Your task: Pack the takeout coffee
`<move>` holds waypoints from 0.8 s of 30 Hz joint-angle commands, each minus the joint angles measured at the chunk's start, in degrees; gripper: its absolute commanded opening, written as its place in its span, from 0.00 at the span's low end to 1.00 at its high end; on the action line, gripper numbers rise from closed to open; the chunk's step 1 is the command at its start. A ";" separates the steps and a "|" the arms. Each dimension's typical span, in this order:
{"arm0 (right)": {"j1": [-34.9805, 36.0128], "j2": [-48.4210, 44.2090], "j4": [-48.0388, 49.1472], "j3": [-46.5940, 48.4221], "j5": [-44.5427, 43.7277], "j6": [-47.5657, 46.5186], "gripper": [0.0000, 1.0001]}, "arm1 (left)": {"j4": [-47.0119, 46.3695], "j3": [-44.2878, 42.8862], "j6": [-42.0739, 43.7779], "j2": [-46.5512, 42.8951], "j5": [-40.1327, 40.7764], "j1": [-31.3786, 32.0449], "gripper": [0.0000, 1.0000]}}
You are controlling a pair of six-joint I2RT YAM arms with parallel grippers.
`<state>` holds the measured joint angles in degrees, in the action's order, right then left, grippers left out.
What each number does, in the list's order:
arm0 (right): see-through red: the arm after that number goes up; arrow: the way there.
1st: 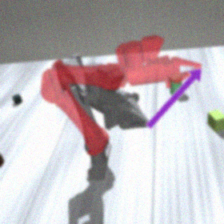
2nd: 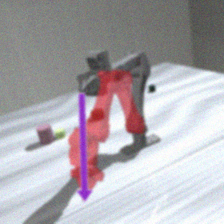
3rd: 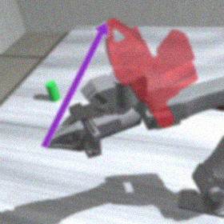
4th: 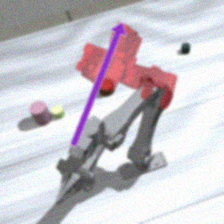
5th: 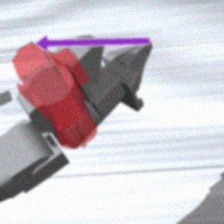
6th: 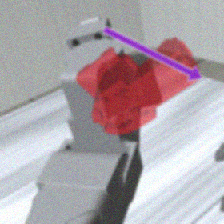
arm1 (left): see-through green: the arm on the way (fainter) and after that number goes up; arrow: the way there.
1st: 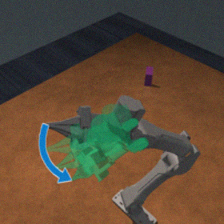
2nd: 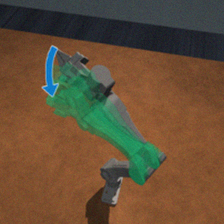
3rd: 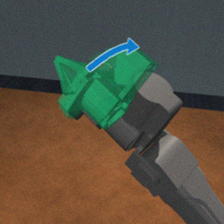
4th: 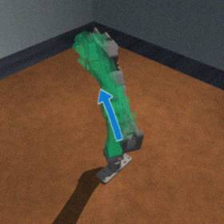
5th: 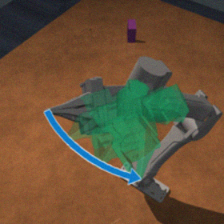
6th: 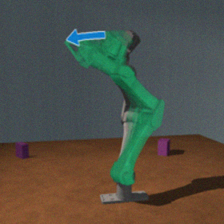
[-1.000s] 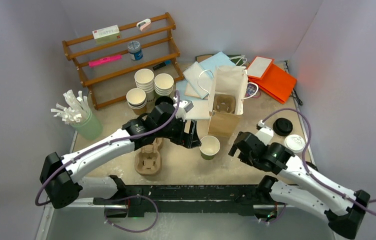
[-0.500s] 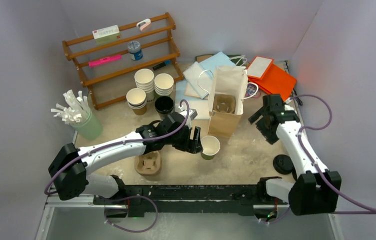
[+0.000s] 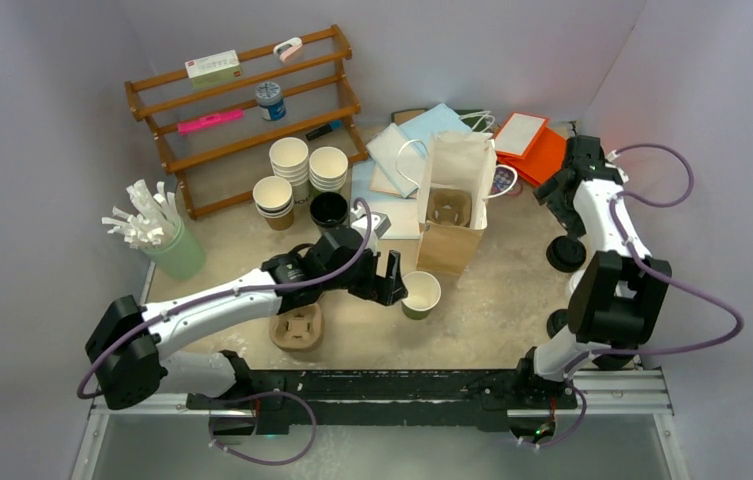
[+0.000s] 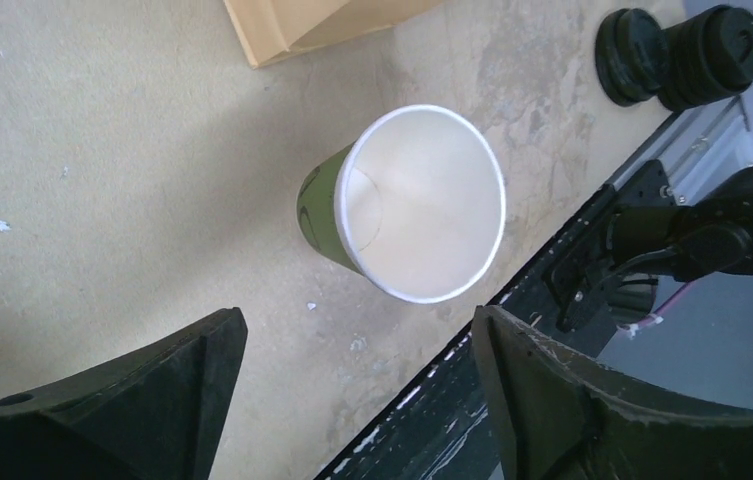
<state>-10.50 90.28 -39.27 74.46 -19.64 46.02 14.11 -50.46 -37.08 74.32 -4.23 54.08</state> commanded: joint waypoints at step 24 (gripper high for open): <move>-12.72 -7.36 0.79 -4.74 -1.62 -3.67 0.98 | -4.41 2.93 10.56 -10.31 1.86 0.28 0.92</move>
<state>-23.00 91.42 -36.07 71.16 -16.10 40.32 11.44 -47.22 -28.36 65.32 -2.66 54.08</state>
